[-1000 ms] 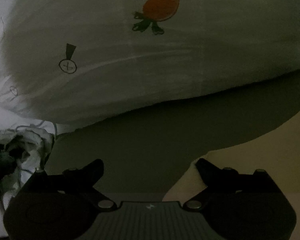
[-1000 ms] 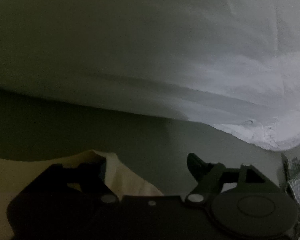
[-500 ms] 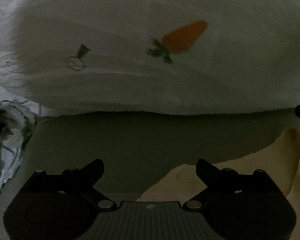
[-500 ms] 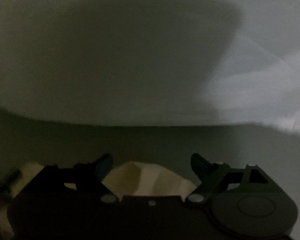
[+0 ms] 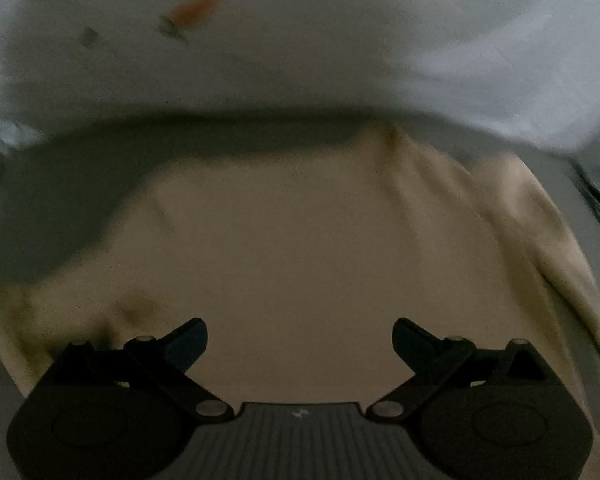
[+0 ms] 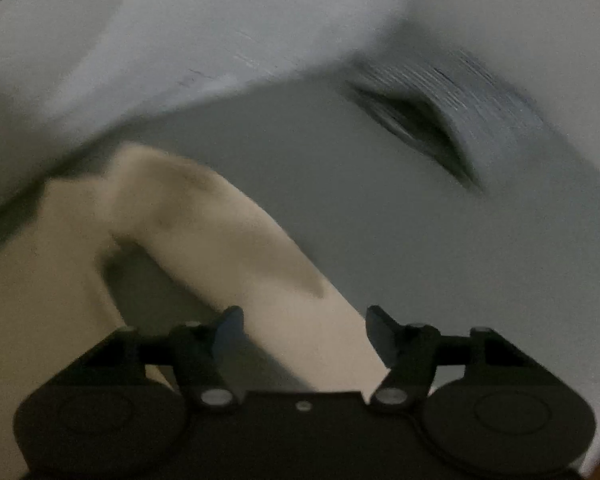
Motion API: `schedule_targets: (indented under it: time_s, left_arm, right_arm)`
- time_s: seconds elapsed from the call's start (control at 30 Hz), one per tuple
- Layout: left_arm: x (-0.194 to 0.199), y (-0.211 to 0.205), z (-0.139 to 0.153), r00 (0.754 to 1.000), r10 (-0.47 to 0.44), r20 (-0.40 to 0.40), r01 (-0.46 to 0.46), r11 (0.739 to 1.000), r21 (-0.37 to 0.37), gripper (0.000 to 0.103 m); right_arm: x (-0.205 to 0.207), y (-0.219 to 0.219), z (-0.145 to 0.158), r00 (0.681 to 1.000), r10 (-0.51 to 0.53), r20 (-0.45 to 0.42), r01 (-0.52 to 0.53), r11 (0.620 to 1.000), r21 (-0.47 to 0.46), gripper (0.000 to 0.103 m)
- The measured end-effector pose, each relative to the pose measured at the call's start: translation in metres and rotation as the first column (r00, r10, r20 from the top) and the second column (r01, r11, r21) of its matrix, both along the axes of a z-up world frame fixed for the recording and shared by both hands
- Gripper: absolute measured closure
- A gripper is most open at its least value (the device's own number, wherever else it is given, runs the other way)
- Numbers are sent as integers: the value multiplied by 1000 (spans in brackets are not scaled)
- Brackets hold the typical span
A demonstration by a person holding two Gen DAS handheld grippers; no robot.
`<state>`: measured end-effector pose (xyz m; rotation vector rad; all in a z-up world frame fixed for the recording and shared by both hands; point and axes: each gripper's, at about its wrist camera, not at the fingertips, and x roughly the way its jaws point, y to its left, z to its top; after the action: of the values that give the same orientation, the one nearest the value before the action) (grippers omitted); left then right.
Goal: Fold clothes
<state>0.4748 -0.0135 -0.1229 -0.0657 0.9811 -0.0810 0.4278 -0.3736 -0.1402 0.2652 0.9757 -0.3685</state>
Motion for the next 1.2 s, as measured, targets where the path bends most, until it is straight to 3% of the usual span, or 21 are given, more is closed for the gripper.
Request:
schedule_targets:
  time_s: [0.17, 0.23, 0.33, 0.4, 0.47, 0.5, 0.53, 0.57, 0.67, 0.77, 0.87, 0.9, 1.0, 1.07, 1.1, 1.2]
  left_arm:
    - [-56, -76, -4, 984, -167, -55, 169, 985, 24, 4]
    - [-68, -92, -9, 975, -206, -79, 209, 977, 40, 4]
    - [-80, -109, -22, 970, -191, -151, 193, 981, -1, 4]
    - [-85, -111, -33, 968, -157, -194, 159, 987, -7, 3]
    - [-92, -120, -38, 975, -138, -171, 150, 987, 54, 3]
    - [-93, -123, -40, 978, -133, -163, 147, 987, 71, 2]
    - [-95, -124, -42, 981, -121, -151, 134, 988, 78, 0]
    - [-96, -122, -42, 985, -106, -138, 118, 990, 82, 0]
    - [-105, -123, -39, 993, -57, -100, 65, 995, 81, 0]
    - [-109, -121, -40, 997, -16, -76, 22, 997, 80, 0]
    - [-113, -121, -39, 998, 18, -66, -13, 996, 83, 0]
    - [-114, -121, -39, 997, 27, -65, -21, 996, 84, 0]
    - [-103, -126, -40, 997, 35, -74, -28, 996, 85, 0]
    - [-103, -125, -40, 997, 31, -75, -24, 996, 85, 0]
    - [-104, -125, -40, 997, 28, -75, -22, 996, 85, 0]
    - [-95, -125, -41, 996, 23, -85, -16, 996, 87, 0]
  right_arm:
    - [-56, -44, -30, 998, -61, -24, 63, 994, 84, 45]
    - [-59, -53, -29, 999, -22, 25, 19, 995, 98, 45]
    - [-58, -42, -23, 991, 109, 80, -114, 991, 65, 44]
    - [-57, -28, -25, 970, 229, 77, -230, 973, 3, 44]
    - [-64, -13, -27, 943, 328, 51, -326, 944, -44, 50]
    - [-64, -9, -29, 928, 370, 42, -366, 928, -74, 68]
    - [-64, -5, -31, 911, 411, 33, -406, 908, -103, 70]
    - [-63, -1, -33, 893, 450, 23, -444, 886, -132, 94]
    - [-71, -6, -14, 864, 501, 47, -468, 835, -289, 95]
    - [-82, -18, 10, 869, 491, 62, -386, 750, -536, 95]
    - [-85, -39, 18, 875, 483, 16, -363, 679, -638, 91]
    - [-82, -48, 14, 885, 465, -5, -371, 700, -610, 84]
    - [-80, -72, -3, 935, 353, -38, -322, 795, -515, 81]
    - [-88, -87, -7, 960, 280, 0, -257, 882, -394, 76]
    - [-92, -94, -9, 970, 242, 16, -223, 917, -330, 68]
    - [-101, -113, -13, 986, 147, 85, -134, 981, -143, 60]
